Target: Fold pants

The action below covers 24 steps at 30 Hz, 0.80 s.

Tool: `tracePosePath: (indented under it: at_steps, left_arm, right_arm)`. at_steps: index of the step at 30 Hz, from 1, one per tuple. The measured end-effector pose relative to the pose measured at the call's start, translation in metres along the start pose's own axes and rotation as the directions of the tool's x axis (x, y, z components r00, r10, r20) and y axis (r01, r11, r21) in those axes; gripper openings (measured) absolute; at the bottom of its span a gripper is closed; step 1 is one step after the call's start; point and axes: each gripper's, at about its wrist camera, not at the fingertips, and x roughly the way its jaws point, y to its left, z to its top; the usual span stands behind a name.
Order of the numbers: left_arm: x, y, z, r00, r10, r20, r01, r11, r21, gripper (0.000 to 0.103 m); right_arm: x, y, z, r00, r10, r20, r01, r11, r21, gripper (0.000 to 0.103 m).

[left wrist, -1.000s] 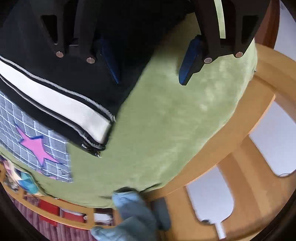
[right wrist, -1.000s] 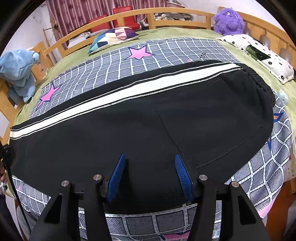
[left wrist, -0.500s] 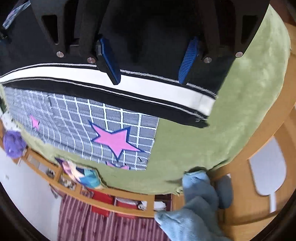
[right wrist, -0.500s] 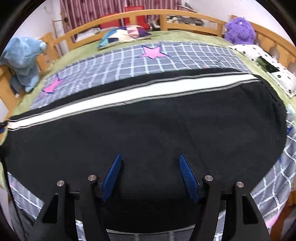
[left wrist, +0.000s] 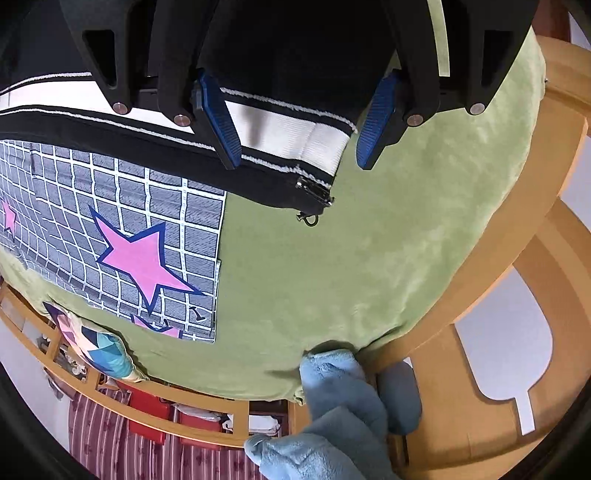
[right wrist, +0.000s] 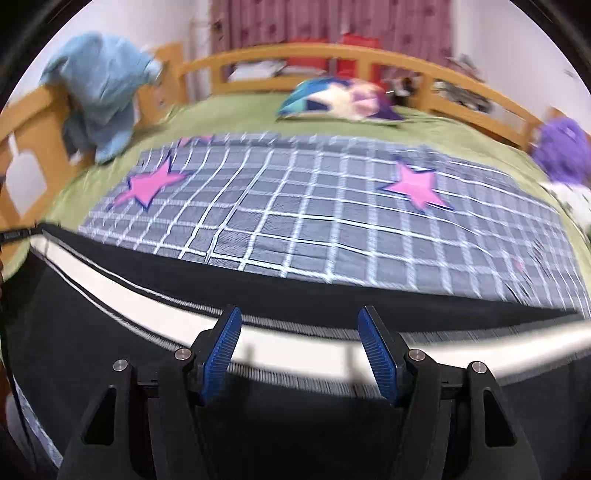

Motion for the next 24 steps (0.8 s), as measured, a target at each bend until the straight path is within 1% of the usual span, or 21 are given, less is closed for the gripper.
tracePosePath:
  at_steps: [3,5,6,8,9,10,11,12,14,15,16,17,18,21,22,23,24]
  left_arm:
    - [0.005,0.003,0.001,1.0,-0.009,0.005,0.009,1.0,-0.001,0.063]
    - [0.01,0.003,0.003,1.0,-0.014,0.002,0.014,1.0,-0.006,0.063]
    - [0.014,0.003,0.005,1.0,-0.011,-0.003,0.011,1.0,-0.011,0.063]
    - [0.019,0.004,0.008,1.0,-0.002,-0.007,0.002,1.0,-0.014,0.063]
    - [0.021,0.005,0.009,1.0,0.007,-0.005,-0.007,1.0,-0.011,0.063]
    - [0.024,0.005,0.011,1.0,0.024,-0.002,-0.024,1.0,-0.006,0.063]
    - [0.026,0.006,0.011,0.999,0.039,-0.002,-0.039,0.999,-0.002,0.063]
    - [0.029,0.007,0.012,0.999,0.044,-0.006,-0.044,0.999,-0.003,0.063]
    - [0.036,0.011,0.012,1.0,0.02,-0.022,-0.02,0.999,-0.025,0.063]
    - [0.039,0.013,0.011,1.0,-0.006,-0.031,0.005,0.999,-0.039,0.047]
    - [0.04,0.013,0.011,0.998,-0.048,-0.037,0.046,0.998,-0.045,0.019]
    - [0.041,0.013,0.012,0.995,-0.091,-0.05,0.089,0.995,-0.051,0.02]
    - [0.038,0.013,0.013,0.996,-0.077,-0.036,0.075,0.996,-0.052,0.02]
    - [0.03,0.017,0.018,0.995,-0.1,0.002,0.1,0.992,-0.073,0.019]
    - [0.03,0.02,0.02,0.994,-0.113,0.004,0.112,0.989,-0.098,0.02]
    - [0.033,0.021,0.021,0.994,-0.112,-0.011,0.11,0.986,-0.122,0.021]
    - [0.039,0.021,0.021,0.994,-0.105,-0.029,0.101,0.987,-0.125,0.025]
  right_arm:
    - [0.029,0.002,0.015,0.997,0.057,-0.048,-0.06,0.996,-0.062,0.065]
    - [0.047,0.002,0.018,0.99,0.102,-0.096,-0.111,0.989,-0.093,0.065]
    - [0.059,0.005,0.02,0.984,0.122,-0.134,-0.137,0.984,-0.112,0.065]
    - [0.073,0.008,0.019,0.974,0.132,-0.184,-0.159,0.978,-0.137,0.064]
    - [0.074,0.009,0.018,0.974,0.128,-0.187,-0.158,0.975,-0.154,0.062]
    - [0.071,0.011,0.016,0.974,0.139,-0.177,-0.17,0.971,-0.17,0.046]
    - [0.069,0.013,0.015,0.973,0.152,-0.175,-0.184,0.966,-0.182,0.022]
    - [0.067,0.016,0.013,0.972,0.162,-0.172,-0.196,0.959,-0.205,0.015]
    - [0.062,0.023,0.008,0.982,0.126,-0.143,-0.159,0.955,-0.249,0.006]
    - [0.06,0.026,0.007,0.985,0.114,-0.127,-0.144,0.955,-0.259,0.005]
    - [0.059,0.026,0.008,0.987,0.111,-0.119,-0.138,0.958,-0.251,0.005]
    - [0.055,0.024,0.01,0.988,0.114,-0.105,-0.136,0.964,-0.23,0.004]
    - [0.05,0.022,0.014,0.989,0.127,-0.082,-0.141,0.97,-0.2,0.004]
    - [0.045,0.016,0.029,0.988,0.149,-0.037,-0.152,0.978,-0.144,0.004]
    - [0.049,0.015,0.032,0.989,0.144,-0.034,-0.147,0.98,-0.135,0.004]
    - [0.055,0.014,0.034,0.989,0.141,-0.044,-0.145,0.982,-0.121,0.004]
    - [0.064,0.014,0.034,0.987,0.144,-0.074,-0.152,0.982,-0.111,0.005]
